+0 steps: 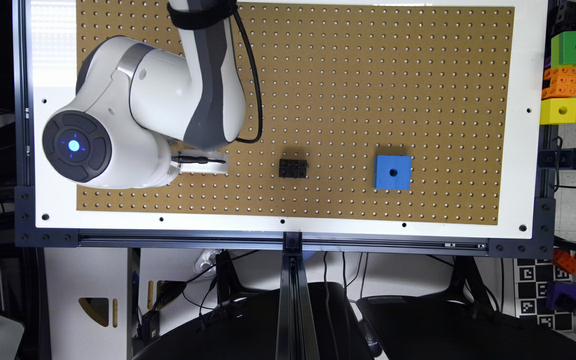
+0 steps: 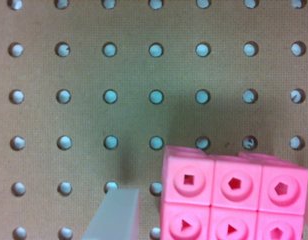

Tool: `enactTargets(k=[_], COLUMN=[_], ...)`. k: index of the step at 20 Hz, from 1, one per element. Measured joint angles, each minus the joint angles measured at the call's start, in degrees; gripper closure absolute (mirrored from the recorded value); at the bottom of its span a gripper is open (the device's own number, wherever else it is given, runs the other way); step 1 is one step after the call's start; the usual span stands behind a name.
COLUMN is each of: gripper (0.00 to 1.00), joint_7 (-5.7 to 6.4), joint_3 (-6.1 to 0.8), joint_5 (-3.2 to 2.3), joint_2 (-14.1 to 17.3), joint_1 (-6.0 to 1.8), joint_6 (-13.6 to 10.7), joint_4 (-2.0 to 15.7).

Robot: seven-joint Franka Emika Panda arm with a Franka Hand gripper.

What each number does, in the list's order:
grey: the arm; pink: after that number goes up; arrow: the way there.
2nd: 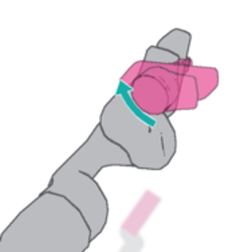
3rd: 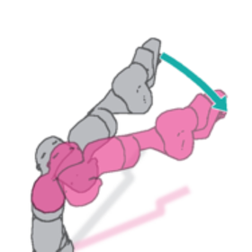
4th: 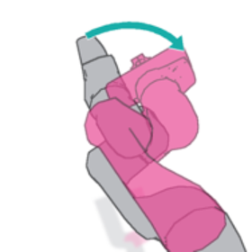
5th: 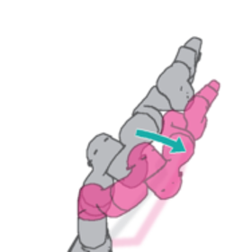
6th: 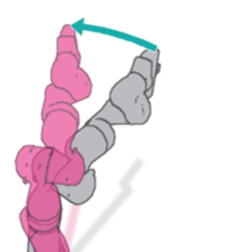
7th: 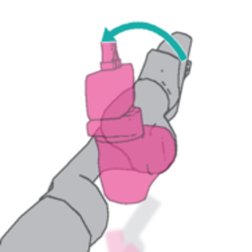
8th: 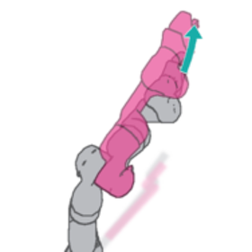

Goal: Pick up pink block.

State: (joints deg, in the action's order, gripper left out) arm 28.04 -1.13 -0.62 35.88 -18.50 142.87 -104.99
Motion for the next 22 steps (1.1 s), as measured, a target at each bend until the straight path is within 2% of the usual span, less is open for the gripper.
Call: enactTargets(k=[9,16,17,22], gripper=[0.00,0.00,1.00,1.00], joint_7=[0.00,0.00,0.00,0.00], joint_3=[-0.17,-0.24,-0.24,-0.24], joint_5=[0.00,0.00,0.00,0.00], joint_2=[1.5,1.5,1.5,1.5], joint_1=[0.02,0.01,-0.04,-0.04], joint_6=[0.7,0.7,0.7,0.7], joint_4=[0.04,0.04,0.03,0.03])
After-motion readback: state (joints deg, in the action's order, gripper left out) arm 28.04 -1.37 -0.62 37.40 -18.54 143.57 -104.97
